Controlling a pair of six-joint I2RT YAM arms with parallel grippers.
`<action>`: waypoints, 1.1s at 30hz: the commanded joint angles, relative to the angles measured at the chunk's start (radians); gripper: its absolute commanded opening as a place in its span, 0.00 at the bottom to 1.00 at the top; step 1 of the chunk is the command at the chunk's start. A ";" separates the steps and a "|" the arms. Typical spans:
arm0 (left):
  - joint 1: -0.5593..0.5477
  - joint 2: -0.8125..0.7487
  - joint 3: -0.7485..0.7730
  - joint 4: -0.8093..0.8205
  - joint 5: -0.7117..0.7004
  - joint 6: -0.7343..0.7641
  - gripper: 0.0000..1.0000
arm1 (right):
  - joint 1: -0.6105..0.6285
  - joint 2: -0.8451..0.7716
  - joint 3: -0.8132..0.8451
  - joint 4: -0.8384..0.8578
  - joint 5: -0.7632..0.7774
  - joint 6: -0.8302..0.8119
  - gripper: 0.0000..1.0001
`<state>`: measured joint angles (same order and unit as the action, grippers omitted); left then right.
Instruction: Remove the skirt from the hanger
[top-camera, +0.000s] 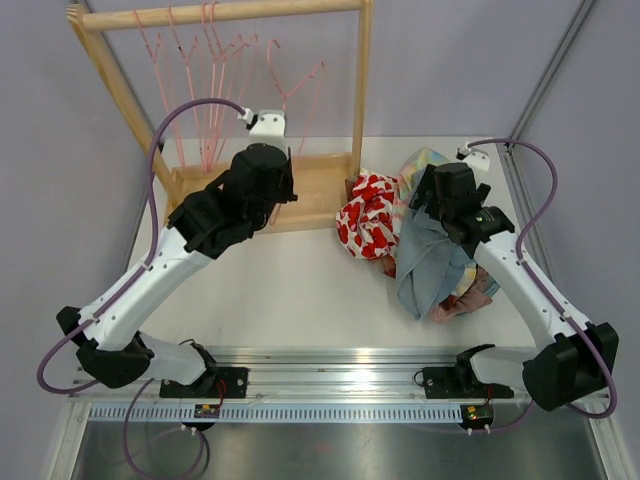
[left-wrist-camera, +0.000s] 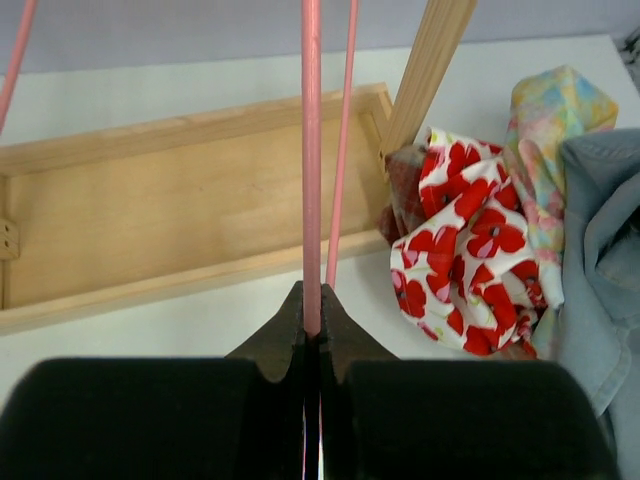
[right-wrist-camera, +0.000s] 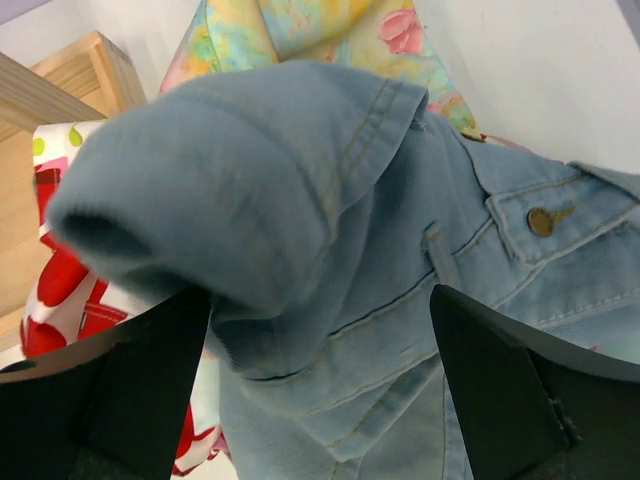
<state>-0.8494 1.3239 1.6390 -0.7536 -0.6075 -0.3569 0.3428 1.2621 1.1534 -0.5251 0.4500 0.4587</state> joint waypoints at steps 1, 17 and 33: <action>0.013 0.069 0.210 0.080 -0.038 0.059 0.00 | -0.001 -0.050 -0.020 0.034 -0.043 0.070 0.99; 0.441 0.569 0.786 0.054 0.420 0.065 0.00 | -0.001 -0.280 -0.193 0.028 -0.231 0.129 0.99; 0.451 0.390 0.390 0.091 0.494 0.041 0.18 | 0.001 -0.323 -0.236 0.007 -0.238 0.120 0.99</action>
<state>-0.3973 1.7863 2.0441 -0.6483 -0.1421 -0.3145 0.3431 0.9619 0.9062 -0.5213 0.2222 0.5827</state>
